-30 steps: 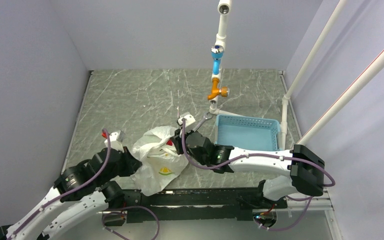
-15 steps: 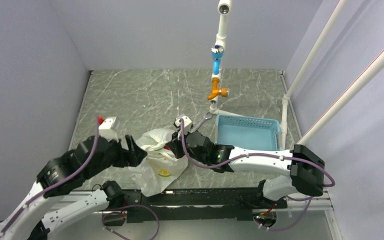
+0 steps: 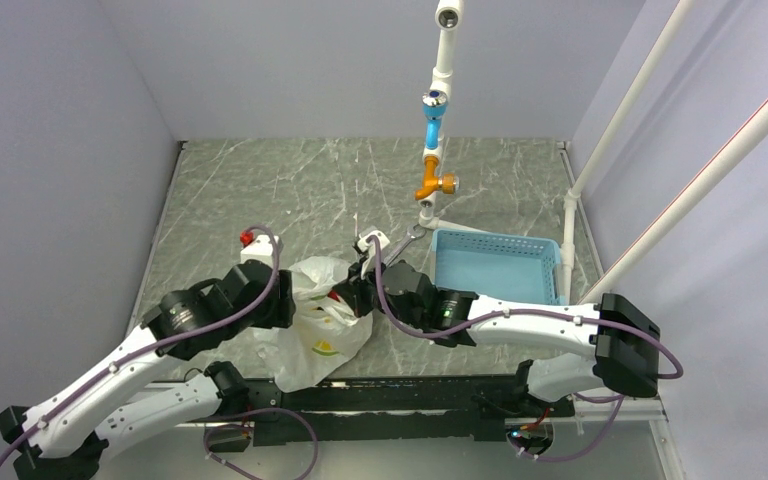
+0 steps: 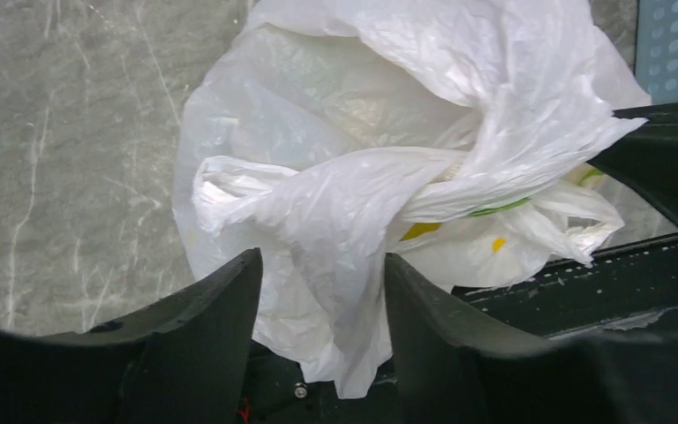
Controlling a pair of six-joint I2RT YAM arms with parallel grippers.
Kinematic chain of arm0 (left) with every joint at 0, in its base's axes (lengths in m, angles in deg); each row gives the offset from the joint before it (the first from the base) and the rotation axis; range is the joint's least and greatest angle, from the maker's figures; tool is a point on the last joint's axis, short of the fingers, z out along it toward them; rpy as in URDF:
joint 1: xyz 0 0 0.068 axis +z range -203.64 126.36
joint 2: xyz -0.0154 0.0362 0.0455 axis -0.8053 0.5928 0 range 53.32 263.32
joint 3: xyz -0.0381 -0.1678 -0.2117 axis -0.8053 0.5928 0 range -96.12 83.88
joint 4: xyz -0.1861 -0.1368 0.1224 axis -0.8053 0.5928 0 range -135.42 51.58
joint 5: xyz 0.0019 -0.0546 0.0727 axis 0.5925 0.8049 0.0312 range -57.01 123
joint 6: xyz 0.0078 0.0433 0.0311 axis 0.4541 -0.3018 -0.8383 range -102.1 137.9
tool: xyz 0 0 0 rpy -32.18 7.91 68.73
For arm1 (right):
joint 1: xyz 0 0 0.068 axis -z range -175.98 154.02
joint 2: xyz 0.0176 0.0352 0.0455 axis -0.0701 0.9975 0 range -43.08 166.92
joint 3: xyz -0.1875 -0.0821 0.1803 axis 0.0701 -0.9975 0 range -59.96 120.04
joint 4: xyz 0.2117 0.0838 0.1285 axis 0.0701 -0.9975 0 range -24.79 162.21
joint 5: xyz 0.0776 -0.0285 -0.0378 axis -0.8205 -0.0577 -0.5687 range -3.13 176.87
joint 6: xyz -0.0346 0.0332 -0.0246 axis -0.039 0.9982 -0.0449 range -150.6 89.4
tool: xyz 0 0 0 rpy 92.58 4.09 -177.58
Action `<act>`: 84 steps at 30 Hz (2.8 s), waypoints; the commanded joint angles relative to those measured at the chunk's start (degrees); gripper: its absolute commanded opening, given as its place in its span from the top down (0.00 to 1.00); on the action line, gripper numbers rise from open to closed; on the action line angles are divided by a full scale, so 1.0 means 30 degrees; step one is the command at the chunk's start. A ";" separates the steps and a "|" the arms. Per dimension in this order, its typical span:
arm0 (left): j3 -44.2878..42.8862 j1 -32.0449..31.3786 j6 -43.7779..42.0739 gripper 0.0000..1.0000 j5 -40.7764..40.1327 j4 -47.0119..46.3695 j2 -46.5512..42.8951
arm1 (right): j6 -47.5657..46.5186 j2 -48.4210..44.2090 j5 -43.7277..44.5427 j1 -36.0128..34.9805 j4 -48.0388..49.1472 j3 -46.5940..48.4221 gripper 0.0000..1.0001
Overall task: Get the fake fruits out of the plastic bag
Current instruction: Untie the plastic bag at the center of the board.
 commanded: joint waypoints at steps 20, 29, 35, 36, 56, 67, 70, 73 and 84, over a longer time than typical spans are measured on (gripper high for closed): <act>0.3337 0.0031 0.4570 1.00 -0.2386 -0.0861 -1.0260 | -0.0411 -0.1891 0.1305 0.0656 -0.1954 0.0140 0.87; 0.2285 0.0027 0.3826 1.00 -0.1630 0.0080 -0.9573 | -0.5409 -0.1023 0.1387 -0.2135 -0.3782 0.3567 0.38; 0.2346 0.0007 0.3503 1.00 -0.1058 -0.0088 -0.9042 | -0.6820 0.0757 0.2126 -0.2001 -0.4870 0.5937 0.23; 0.2469 0.0022 0.3432 1.00 -0.0892 -0.0289 -0.9072 | -0.6624 0.0936 0.1974 -0.1852 -0.4755 0.6070 0.22; 0.1508 0.0024 0.4797 1.00 0.0133 0.1750 -0.8397 | -0.3250 0.6722 0.6260 -0.0515 -0.7527 1.2201 0.72; 0.0895 0.0007 0.5768 1.00 -0.1033 0.3517 -0.9652 | 0.1007 -0.2497 0.5236 0.1265 0.0369 0.0687 1.00; 0.0240 0.0026 0.5904 1.00 -0.2156 0.3664 -0.9555 | 0.3500 -0.4510 0.2090 0.4061 0.1850 -0.1839 1.00; -0.0730 0.0015 0.5692 1.00 -0.2663 0.3299 -0.8574 | 0.4484 -0.4955 -0.0237 0.5723 0.2288 -0.2356 1.00; -0.5987 0.2168 0.0114 1.00 -0.2905 0.1517 0.0766 | 0.3965 -0.4966 -0.1446 0.5853 0.1749 -0.1152 1.00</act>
